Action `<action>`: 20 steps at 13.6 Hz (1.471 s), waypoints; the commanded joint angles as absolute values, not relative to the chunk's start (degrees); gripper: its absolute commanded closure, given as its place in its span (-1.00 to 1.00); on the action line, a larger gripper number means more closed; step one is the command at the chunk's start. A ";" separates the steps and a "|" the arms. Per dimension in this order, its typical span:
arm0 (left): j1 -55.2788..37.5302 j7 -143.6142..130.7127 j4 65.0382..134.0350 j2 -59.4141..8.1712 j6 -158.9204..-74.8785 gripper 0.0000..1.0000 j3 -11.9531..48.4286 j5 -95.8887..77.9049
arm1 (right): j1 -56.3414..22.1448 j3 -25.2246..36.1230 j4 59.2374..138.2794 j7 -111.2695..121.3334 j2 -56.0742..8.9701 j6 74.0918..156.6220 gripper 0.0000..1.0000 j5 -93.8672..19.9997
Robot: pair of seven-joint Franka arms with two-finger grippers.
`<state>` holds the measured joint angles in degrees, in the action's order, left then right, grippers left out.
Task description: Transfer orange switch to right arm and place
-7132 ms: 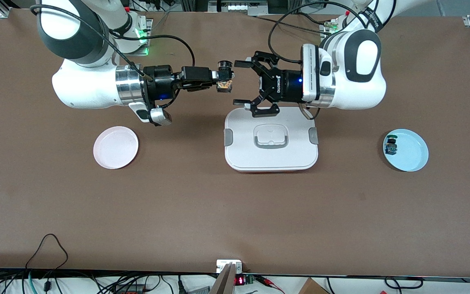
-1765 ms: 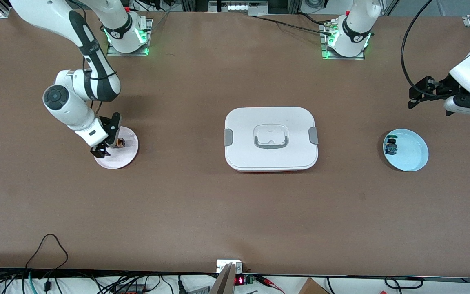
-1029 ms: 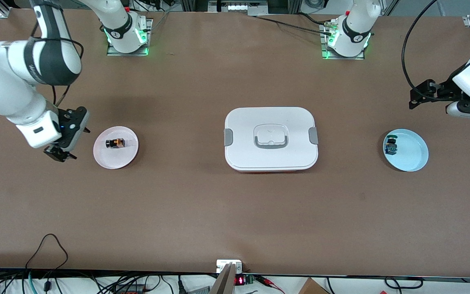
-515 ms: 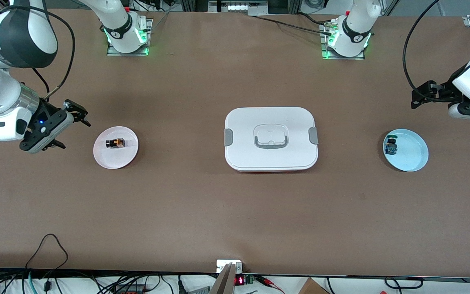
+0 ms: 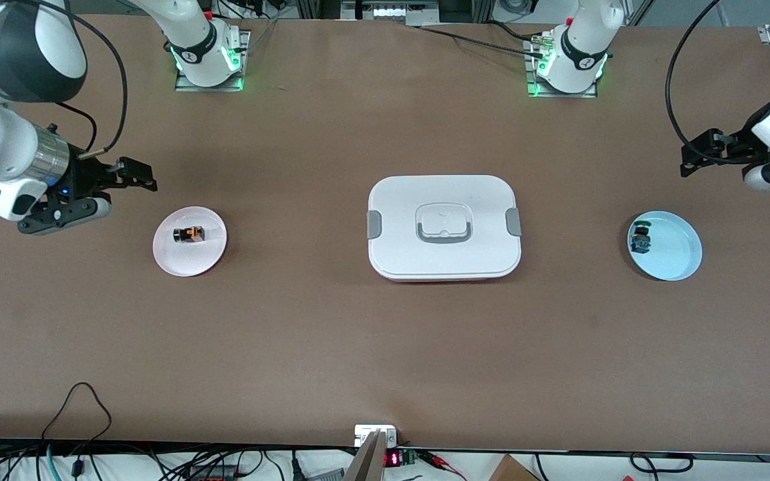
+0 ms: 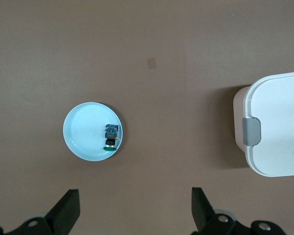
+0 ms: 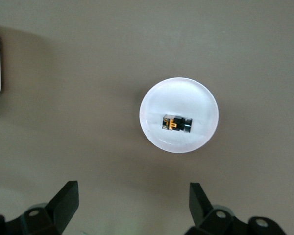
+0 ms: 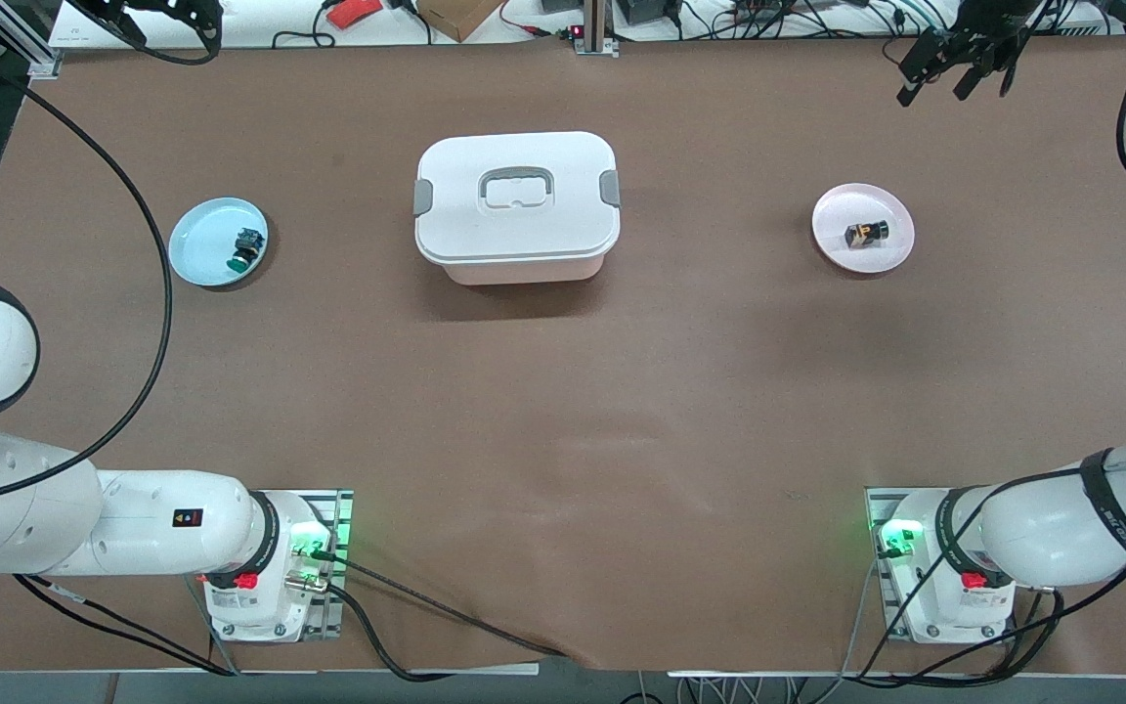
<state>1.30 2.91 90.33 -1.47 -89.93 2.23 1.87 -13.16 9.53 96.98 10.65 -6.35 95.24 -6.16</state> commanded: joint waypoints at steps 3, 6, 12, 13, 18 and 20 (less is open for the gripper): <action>2.72 2.46 88.24 -2.72 -88.68 -1.00 1.93 1.85 | -10.56 10.37 91.68 8.35 -5.19 90.10 -1.00 -3.42; 2.81 2.46 88.24 -2.81 -88.77 -1.00 1.93 1.76 | -9.06 10.02 87.46 3.88 -5.27 87.80 -1.00 -3.34; 3.08 2.55 88.24 -2.81 -88.77 -1.00 1.93 1.67 | -7.21 6.06 90.85 -2.20 -2.21 87.52 -1.00 -0.70; 2.99 2.55 88.24 -2.81 -88.77 -1.00 1.93 1.67 | -6.95 6.24 94.36 -2.11 -0.02 90.58 -1.00 -0.62; 3.08 2.55 88.24 -2.90 -88.77 -1.00 1.93 1.58 | -6.24 6.24 101.52 -0.88 4.83 95.80 -1.00 -0.62; 3.08 2.55 88.15 -2.90 -88.77 -1.00 1.93 1.58 | -5.98 6.24 99.50 0.96 4.75 94.58 -1.00 -0.62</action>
<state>2.72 2.79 90.10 -2.01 -89.93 1.70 1.86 -6.87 7.03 99.75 -0.82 3.43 94.79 -1.37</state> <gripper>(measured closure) 0.000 0.000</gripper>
